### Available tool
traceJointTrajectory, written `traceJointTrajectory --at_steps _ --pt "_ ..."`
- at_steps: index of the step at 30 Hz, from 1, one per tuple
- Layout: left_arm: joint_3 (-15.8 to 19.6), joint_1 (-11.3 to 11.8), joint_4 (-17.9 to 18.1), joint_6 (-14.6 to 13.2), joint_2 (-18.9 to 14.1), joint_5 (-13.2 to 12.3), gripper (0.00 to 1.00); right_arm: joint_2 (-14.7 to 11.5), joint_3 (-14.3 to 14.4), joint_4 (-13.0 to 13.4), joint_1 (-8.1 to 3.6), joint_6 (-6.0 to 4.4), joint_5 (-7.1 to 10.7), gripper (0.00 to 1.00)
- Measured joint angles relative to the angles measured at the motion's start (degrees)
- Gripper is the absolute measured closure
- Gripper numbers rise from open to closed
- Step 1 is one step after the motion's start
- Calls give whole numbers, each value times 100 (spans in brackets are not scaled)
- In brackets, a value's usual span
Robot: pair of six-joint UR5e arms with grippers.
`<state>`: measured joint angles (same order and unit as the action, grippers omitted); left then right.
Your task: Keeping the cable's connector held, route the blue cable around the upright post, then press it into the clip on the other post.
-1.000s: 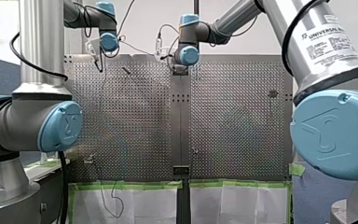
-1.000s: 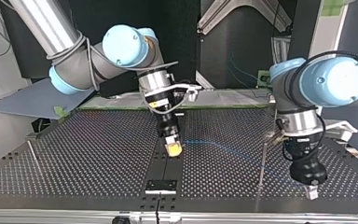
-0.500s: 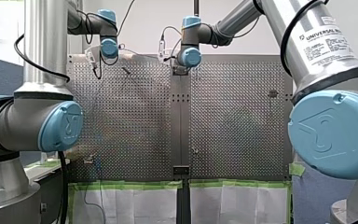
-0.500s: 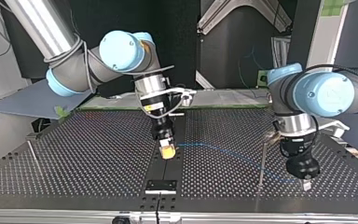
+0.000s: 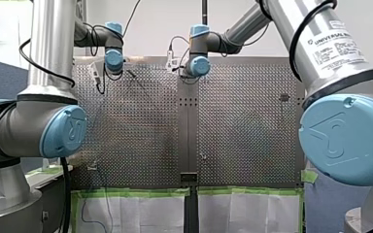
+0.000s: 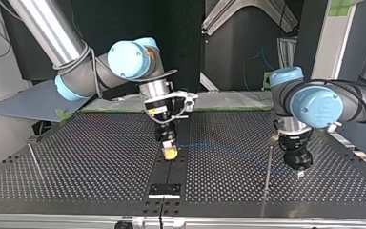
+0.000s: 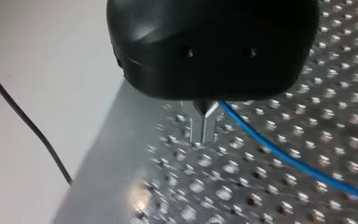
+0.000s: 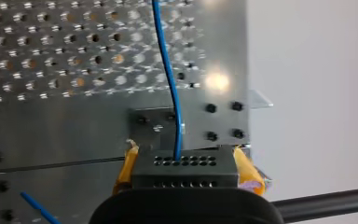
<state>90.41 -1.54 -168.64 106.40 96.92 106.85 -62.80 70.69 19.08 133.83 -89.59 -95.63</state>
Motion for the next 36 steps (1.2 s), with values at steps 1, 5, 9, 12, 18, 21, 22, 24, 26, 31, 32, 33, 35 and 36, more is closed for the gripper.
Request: traceJointTrajectory --at_steps 1,5,9,12,18,21,22,24,26,31,32,33,35,36 --pt "34 7 24 20 4 -2 100 16 0 -2 0 0 -4 100" --pt "153 41 101 91 28 -5 100 68 5 -19 1 2 -10 100" --pt "221 68 178 167 110 -31 100 125 33 -30 2 17 -11 100" --pt "239 72 193 250 213 -85 100 188 65 -36 5 40 -10 100" --pt "247 75 229 520 304 -229 100 314 125 -58 14 55 -20 100" --pt "248 85 243 661 309 -283 100 367 155 -60 23 70 -25 100" --pt "249 87 240 706 310 -293 100 387 160 -60 27 74 -25 100" --pt "249 89 220 803 311 -309 100 432 167 -60 38 84 -26 100" --pt "248 89 175 822 311 -315 100 465 178 -58 50 94 -30 100" --pt "249 94 -31 605 313 -353 100 536 203 -53 70 101 -49 100" --pt "249 93 -81 551 313 -371 100 547 205 -53 72 101 -49 100" --pt "248 93 -134 479 313 -390 100 560 206 -52 74 101 -51 100" --pt "248 86 -210 374 313 -405 89 576 206 -51 74 101 -52 100" --pt "248 82 -264 303 313 -409 89 583 205 -49 75 101 -52 100"
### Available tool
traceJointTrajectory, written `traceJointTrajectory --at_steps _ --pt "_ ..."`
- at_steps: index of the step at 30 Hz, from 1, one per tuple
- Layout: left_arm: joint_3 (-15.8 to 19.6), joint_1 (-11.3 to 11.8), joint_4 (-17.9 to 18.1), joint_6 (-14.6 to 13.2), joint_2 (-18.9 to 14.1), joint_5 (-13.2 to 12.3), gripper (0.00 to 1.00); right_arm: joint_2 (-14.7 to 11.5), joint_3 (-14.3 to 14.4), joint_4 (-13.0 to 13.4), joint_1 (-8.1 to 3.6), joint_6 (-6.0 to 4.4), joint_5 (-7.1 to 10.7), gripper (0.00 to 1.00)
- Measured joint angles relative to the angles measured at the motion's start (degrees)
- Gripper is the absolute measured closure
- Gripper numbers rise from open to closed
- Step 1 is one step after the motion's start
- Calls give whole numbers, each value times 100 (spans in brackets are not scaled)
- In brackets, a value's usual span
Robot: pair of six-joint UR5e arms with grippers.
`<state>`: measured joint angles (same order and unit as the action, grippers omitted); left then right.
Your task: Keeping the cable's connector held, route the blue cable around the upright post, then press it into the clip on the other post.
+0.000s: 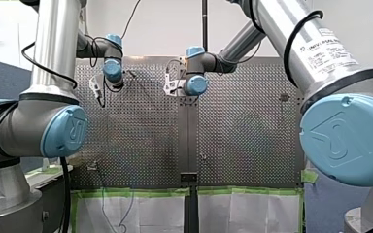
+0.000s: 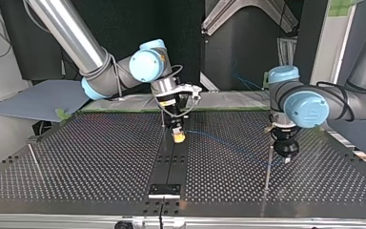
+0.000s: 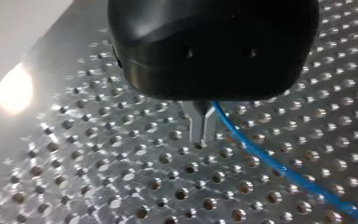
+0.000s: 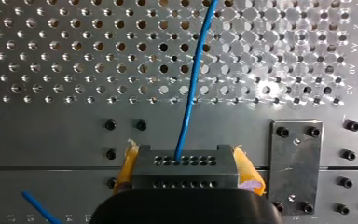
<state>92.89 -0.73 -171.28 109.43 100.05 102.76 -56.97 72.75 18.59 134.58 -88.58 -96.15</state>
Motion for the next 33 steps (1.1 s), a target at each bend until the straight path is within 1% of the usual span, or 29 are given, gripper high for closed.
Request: traceJointTrajectory --at_steps 1,2,3,4,5,6,8,10,13,18,22,24,28,33 --pt "0 -4 -38 -51 0 1 55 6 0 1 0 0 -1 100" --pt "0 -11 -74 -98 0 -3 41 12 0 1 1 -1 -1 100" --pt "0 -21 -124 -145 0 -21 41 22 0 1 2 -1 -1 100" --pt "-1 -27 -156 -165 0 -46 24 31 0 0 2 0 -1 100" --pt "-1 -32 -180 -174 0 -80 14 40 0 -1 2 1 -1 100" --pt "-1 -37 -201 -169 0 -133 14 50 2 -1 3 2 -2 100" --pt "-1 -43 -209 -128 0 -224 0 59 14 2 2 4 -7 100" --pt "-1 -48 -181 -47 6 -324 0 73 37 5 1 5 -14 100" --pt "-1 -52 -138 110 24 -401 0 116 62 7 0 10 -19 100" --pt "-1 -50 -98 374 235 -563 0 225 123 17 2 21 -53 100" --pt "-1 -36 -78 448 416 -598 0 358 151 18 4 36 -75 100" --pt "-1 -18 -47 493 465 -603 0 406 209 47 4 33 -135 100" --pt "-1 7 14 540 497 -615 0 497 321 188 2 22 -219 100" --pt "-1 16 40 551 505 -638 0 678 400 268 -10 30 -280 100"
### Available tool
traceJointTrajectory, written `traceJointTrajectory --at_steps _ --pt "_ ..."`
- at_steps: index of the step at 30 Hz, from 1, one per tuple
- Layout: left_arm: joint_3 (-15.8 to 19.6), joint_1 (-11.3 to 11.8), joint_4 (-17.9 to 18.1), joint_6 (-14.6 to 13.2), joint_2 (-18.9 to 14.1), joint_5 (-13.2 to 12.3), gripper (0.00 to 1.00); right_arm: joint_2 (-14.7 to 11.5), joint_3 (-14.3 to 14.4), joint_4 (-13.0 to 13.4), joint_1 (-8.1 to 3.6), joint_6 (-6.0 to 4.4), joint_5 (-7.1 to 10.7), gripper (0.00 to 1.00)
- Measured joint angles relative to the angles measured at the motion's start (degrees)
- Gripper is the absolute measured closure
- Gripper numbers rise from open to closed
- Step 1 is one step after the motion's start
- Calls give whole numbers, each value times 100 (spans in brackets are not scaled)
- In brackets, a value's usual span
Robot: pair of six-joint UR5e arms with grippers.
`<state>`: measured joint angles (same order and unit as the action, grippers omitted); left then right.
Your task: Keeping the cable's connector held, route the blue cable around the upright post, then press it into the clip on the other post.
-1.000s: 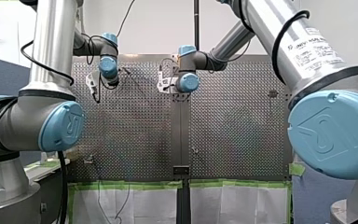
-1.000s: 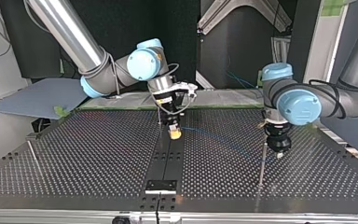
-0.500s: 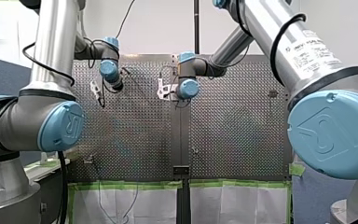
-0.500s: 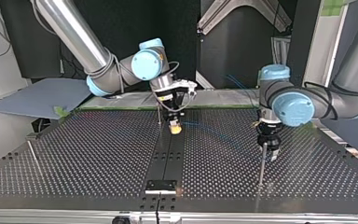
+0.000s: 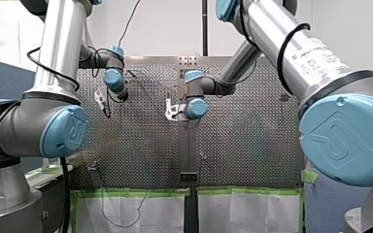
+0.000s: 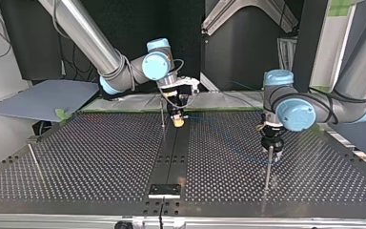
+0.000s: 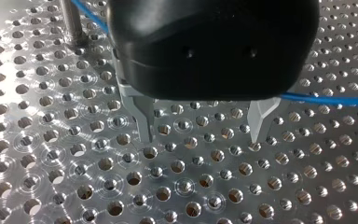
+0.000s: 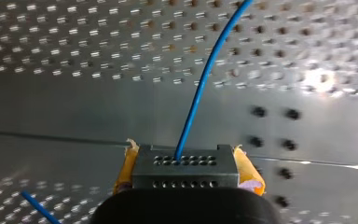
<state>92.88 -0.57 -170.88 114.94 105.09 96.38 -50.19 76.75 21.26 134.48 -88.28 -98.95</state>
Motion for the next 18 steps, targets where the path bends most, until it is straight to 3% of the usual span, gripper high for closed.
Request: traceJointTrajectory --at_steps 7,18 --pt "0 2 156 49 38 -82 0 124 169 156 -72 -4 -34 100" --pt "0 9 422 255 48 -273 0 361 198 201 -130 2 -53 100"
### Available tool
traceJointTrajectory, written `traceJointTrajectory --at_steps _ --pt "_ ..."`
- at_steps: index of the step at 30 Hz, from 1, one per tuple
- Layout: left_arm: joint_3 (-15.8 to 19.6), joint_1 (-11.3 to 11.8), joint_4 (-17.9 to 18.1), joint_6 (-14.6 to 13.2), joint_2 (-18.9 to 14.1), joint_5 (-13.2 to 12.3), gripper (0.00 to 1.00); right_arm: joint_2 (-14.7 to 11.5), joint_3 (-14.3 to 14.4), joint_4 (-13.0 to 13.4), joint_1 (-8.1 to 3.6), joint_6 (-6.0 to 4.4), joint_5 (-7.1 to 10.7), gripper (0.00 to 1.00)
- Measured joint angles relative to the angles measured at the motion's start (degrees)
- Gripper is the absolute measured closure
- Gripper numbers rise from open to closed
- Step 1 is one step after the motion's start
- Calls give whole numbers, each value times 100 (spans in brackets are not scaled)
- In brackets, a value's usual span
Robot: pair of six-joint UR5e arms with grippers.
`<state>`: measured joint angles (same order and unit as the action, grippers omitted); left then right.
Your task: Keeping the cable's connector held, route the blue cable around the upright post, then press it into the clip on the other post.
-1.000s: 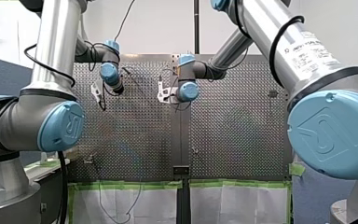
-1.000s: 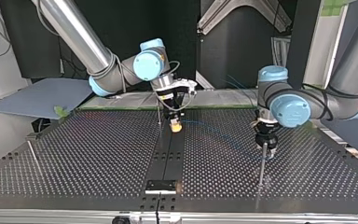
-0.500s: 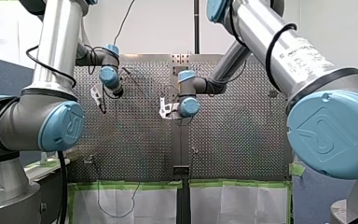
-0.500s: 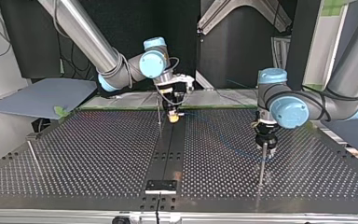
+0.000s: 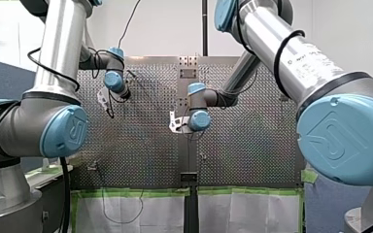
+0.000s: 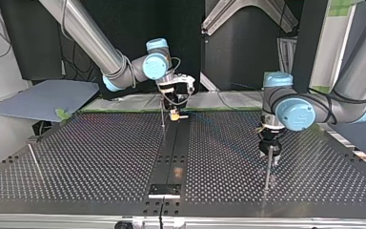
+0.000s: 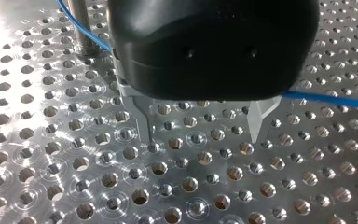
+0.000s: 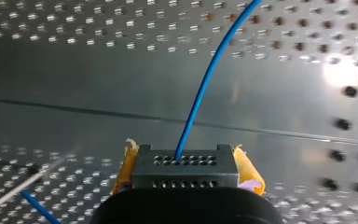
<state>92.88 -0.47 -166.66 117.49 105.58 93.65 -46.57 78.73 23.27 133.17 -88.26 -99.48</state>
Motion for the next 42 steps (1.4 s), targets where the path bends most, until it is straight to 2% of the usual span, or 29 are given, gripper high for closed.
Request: traceJointTrajectory --at_steps 7,11,15,23,35,42 --pt "0 4 33 9 1 36 0 367 3 103 -38 -2 -9 100" --pt "-1 6 35 4 7 41 0 457 60 171 -57 -15 -8 100" --pt "-1 -1 36 -6 58 21 0 519 180 354 -92 -63 3 100" --pt "-1 -27 22 -105 144 15 0 703 238 549 -120 -71 -7 100" --pt "0 -26 18 -105 148 16 0 1119 254 765 -116 -90 -43 100" --pt "0 -23 11 -88 149 19 0 1369 266 892 -123 -103 -142 100"
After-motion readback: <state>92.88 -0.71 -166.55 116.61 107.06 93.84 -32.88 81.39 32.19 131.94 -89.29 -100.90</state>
